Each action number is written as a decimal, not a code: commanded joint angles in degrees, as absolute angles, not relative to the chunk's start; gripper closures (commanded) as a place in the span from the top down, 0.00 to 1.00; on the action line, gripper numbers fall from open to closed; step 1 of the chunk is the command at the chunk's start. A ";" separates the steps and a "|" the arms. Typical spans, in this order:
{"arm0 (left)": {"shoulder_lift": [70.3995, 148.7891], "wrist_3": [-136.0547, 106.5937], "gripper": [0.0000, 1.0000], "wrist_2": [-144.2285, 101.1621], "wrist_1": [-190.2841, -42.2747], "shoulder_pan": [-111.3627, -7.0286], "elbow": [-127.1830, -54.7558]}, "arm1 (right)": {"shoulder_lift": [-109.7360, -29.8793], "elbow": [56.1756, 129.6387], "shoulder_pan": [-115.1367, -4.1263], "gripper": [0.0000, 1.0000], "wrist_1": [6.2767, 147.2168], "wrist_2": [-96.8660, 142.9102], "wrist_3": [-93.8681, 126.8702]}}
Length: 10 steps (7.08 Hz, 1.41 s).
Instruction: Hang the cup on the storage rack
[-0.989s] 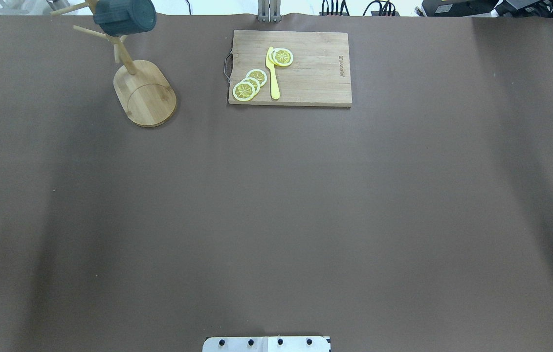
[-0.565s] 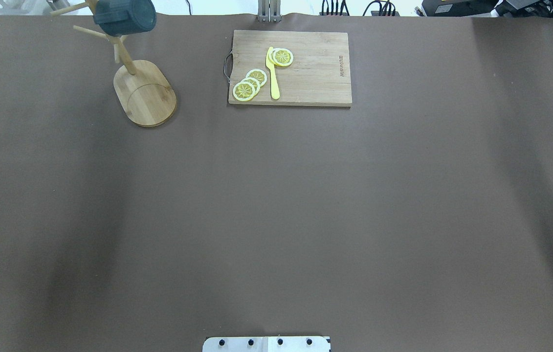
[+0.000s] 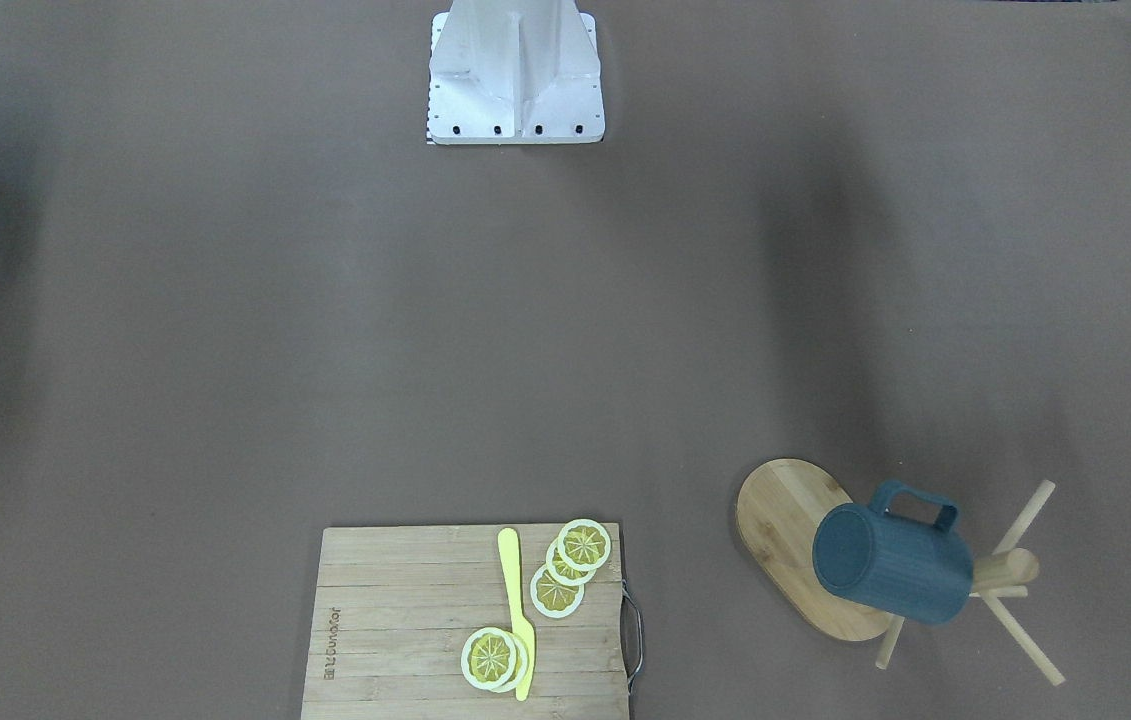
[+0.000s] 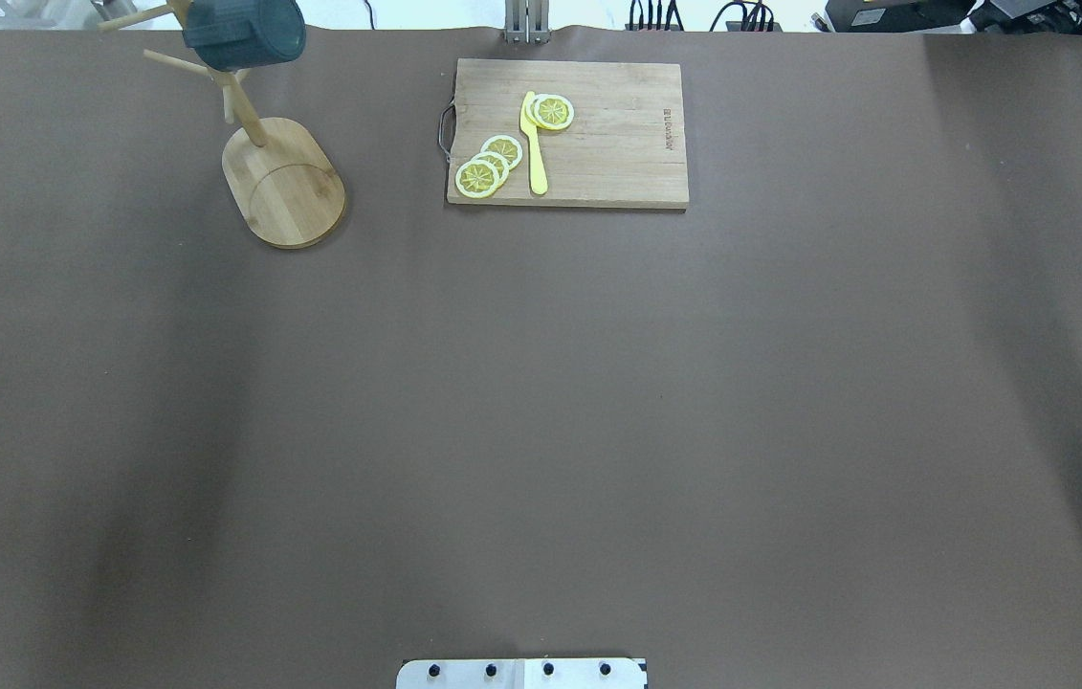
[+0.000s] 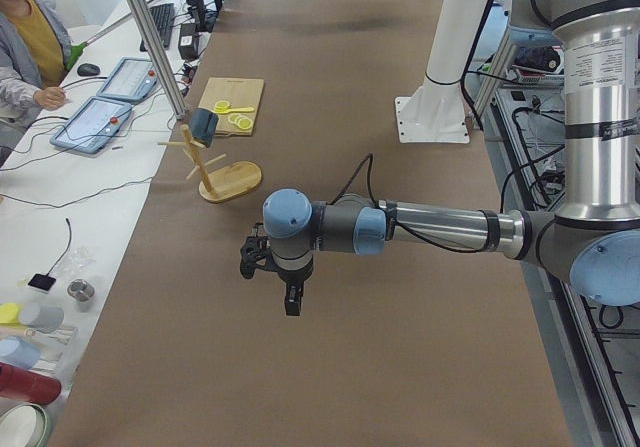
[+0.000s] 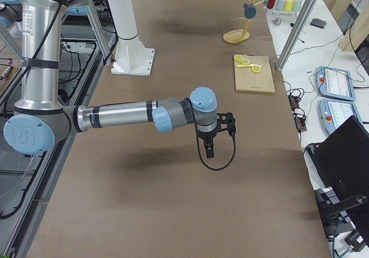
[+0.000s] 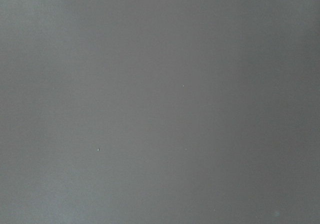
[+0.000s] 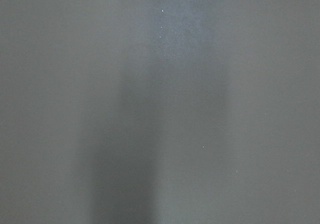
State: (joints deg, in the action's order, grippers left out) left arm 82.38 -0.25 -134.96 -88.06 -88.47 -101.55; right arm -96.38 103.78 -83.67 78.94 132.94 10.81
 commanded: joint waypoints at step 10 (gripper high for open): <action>82.09 -0.44 0.98 -135.09 -88.33 -88.24 -101.16 | -97.03 102.92 -83.67 1.00 79.28 133.86 8.44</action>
State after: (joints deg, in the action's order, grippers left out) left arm 82.06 -0.34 -135.07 -88.32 -88.24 -101.19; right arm -97.16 102.96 -83.67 79.27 133.80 8.41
